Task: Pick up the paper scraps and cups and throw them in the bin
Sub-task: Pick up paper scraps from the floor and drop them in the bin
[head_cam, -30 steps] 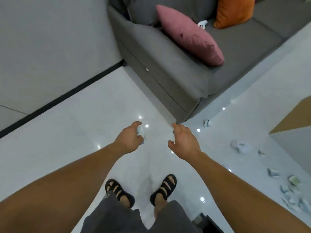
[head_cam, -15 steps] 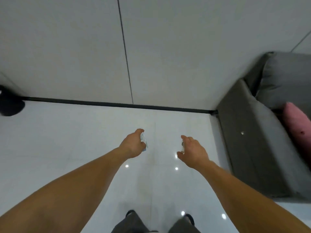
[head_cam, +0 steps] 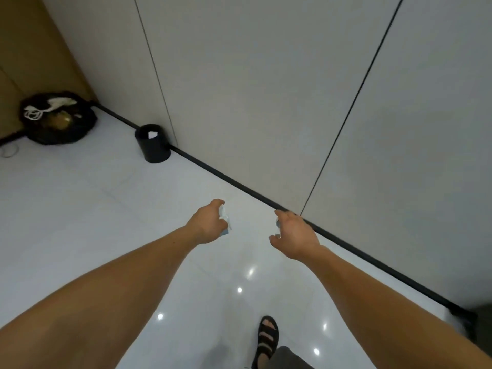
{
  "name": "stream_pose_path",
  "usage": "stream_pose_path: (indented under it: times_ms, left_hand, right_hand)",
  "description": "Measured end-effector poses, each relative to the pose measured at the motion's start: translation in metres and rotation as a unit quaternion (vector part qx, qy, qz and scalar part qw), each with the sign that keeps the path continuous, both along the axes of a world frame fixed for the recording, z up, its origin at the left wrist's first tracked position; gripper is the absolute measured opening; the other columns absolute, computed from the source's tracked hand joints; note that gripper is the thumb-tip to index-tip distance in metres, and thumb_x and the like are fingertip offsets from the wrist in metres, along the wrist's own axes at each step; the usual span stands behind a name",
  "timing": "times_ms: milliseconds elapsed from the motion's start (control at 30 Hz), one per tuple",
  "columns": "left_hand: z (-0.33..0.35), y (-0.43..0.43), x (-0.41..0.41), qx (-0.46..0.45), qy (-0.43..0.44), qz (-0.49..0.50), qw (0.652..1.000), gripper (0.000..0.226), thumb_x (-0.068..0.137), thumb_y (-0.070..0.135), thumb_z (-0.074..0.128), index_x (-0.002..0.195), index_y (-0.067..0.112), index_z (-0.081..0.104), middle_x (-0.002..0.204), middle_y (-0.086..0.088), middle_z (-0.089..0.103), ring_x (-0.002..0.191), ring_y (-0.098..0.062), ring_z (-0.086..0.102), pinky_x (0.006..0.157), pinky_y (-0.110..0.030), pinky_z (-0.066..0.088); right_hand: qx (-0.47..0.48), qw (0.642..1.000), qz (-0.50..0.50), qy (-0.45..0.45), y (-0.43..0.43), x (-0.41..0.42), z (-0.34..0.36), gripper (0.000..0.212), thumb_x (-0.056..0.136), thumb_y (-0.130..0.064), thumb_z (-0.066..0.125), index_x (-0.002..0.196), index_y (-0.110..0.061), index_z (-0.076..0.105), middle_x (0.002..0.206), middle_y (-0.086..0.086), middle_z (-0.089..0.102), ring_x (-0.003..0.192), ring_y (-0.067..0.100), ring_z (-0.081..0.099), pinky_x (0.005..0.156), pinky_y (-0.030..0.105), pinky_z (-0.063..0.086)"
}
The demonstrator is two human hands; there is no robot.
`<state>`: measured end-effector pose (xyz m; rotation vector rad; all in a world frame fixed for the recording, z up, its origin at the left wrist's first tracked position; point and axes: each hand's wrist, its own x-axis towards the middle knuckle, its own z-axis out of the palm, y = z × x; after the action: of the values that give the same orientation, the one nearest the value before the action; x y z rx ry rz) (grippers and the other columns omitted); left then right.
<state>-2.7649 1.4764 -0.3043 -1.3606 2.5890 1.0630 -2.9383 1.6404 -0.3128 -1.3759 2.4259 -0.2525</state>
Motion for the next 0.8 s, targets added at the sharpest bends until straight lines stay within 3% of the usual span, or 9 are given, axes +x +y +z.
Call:
stream_pose_path:
  times_ms: [200,433,800]
  left_hand:
    - [0.018,-0.08,0.013,-0.031,0.017,0.117,0.993,0.057,0.091,0.02,0.052,0.144,0.018,0.032,0.137,-0.015,0.047,0.114,-0.032,0.053,0.081,-0.028,0.043]
    - [0.008,-0.173,0.051,0.0,0.025,0.223,0.975,0.057,0.091,0.02,0.054,0.144,0.018,0.034,0.139,-0.014,0.045,0.115,-0.03,0.052,0.076,-0.026,0.042]
    - [0.013,-0.379,0.113,-0.002,0.046,0.266,0.963,0.058,0.091,0.019,0.053,0.144,0.02,0.032,0.138,-0.013,0.046,0.114,-0.03,0.052,0.077,-0.026,0.044]
  right_hand:
    - [-0.025,0.994,0.106,0.007,-0.127,-0.021,0.015,0.056,0.087,-0.034,0.059,0.137,-0.015,0.04,0.126,0.003,0.052,0.115,0.024,0.05,0.087,0.036,0.046]
    - [-0.012,0.981,0.193,0.012,-0.26,-0.003,0.015,0.064,0.088,-0.035,0.057,0.145,-0.017,0.032,0.129,0.002,0.05,0.118,0.024,0.047,0.089,0.036,0.045]
    - [-0.009,0.975,0.22,0.032,-0.477,0.049,0.013,0.057,0.087,-0.034,0.057,0.138,-0.017,0.039,0.122,0.0,0.052,0.112,0.022,0.049,0.085,0.033,0.046]
